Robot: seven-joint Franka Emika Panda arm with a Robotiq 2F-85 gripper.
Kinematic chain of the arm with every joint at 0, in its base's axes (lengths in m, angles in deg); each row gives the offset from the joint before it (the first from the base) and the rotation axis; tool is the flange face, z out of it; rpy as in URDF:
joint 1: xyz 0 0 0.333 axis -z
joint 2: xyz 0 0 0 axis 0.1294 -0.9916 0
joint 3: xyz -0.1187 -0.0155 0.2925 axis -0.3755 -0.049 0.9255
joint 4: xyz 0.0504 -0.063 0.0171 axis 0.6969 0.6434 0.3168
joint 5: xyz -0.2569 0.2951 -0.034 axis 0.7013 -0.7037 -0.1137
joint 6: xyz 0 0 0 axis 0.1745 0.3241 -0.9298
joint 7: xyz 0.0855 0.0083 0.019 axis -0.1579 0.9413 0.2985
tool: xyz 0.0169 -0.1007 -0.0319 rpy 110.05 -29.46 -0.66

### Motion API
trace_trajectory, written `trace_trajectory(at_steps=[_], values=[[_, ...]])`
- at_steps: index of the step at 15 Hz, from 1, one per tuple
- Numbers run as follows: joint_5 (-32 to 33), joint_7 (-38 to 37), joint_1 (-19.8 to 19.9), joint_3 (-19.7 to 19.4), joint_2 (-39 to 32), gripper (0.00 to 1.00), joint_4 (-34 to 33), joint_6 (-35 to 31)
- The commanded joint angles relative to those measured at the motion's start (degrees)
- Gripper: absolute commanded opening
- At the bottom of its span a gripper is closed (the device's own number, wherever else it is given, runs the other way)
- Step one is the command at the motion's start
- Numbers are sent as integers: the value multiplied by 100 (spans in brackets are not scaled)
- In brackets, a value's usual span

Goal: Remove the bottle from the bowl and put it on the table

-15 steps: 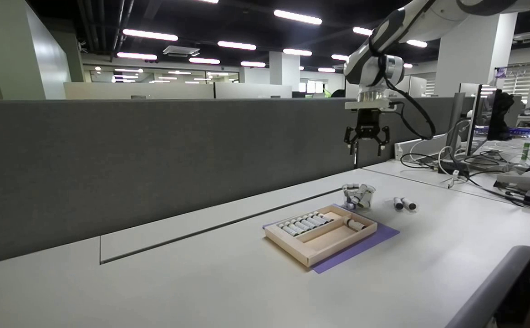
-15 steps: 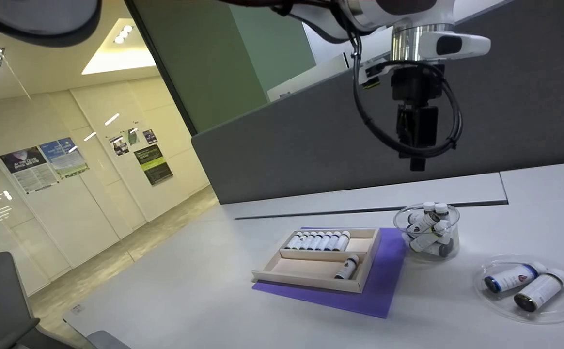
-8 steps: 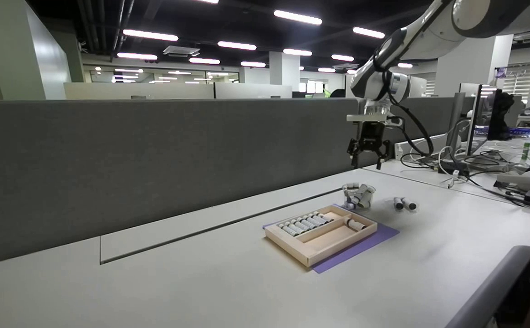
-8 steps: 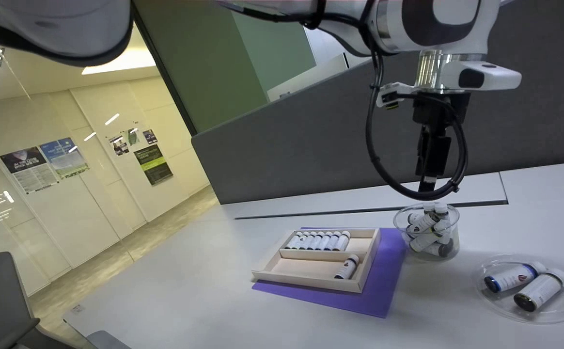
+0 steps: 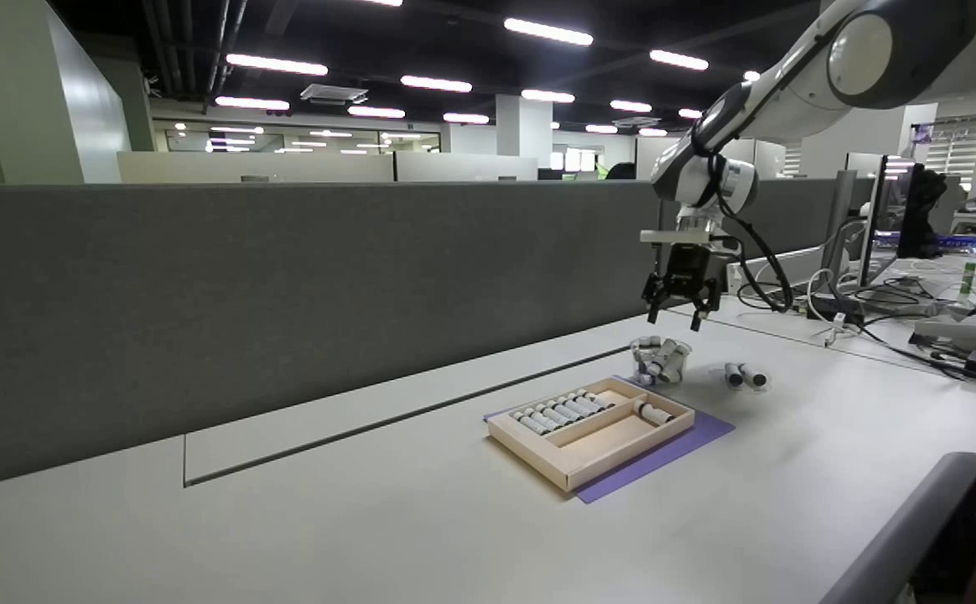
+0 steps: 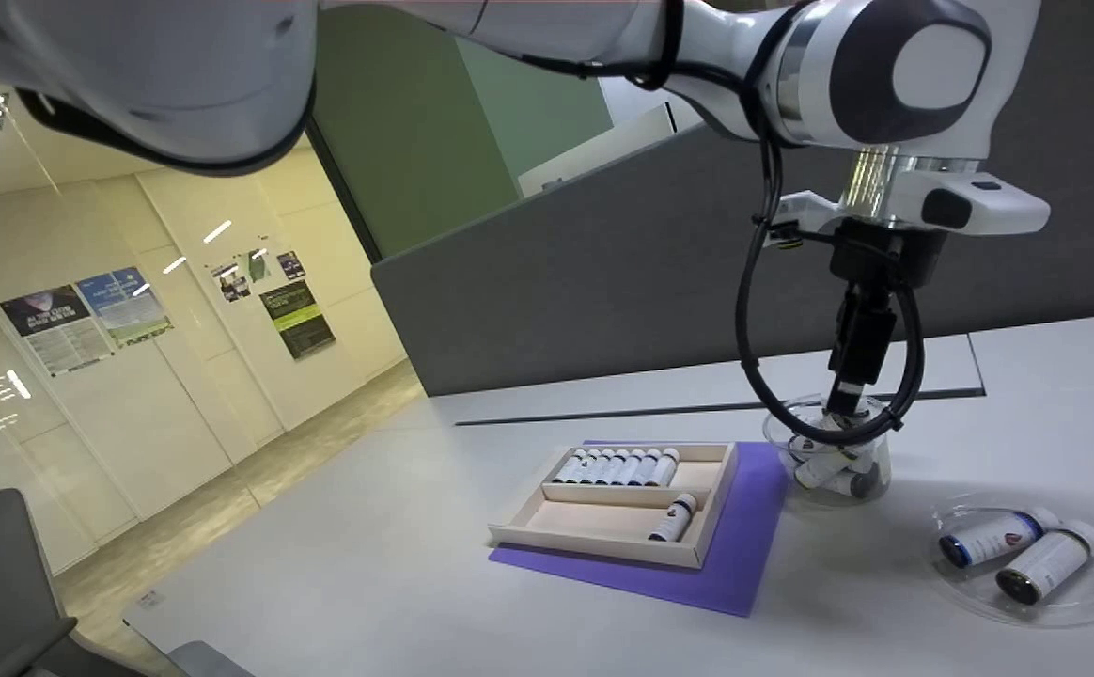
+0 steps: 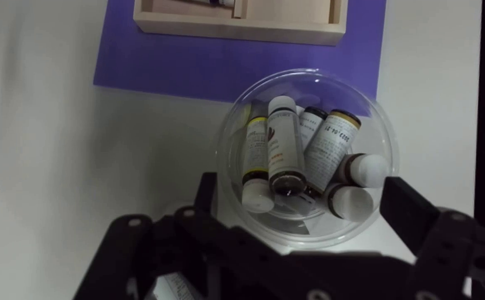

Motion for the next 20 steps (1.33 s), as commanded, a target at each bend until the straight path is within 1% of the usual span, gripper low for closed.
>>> trace_trajectory(at_steps=[1,5,12,13,14,15,16,18,20], values=[[0,-374,122,146,-322,100,-525,416],[47,-572,96,172,-516,100,-726,808],[47,-1019,146,202,-831,100,-1133,1067],[59,-1033,158,213,-865,75,-1186,1114],[66,-1083,161,212,-899,75,-1236,1142],[71,-1101,169,219,-929,68,-1287,1169],[66,-1125,180,229,-959,58,-1340,1171],[96,-1154,181,235,-990,42,-1425,1221],[122,-1152,178,238,-1032,29,-1512,1216]])
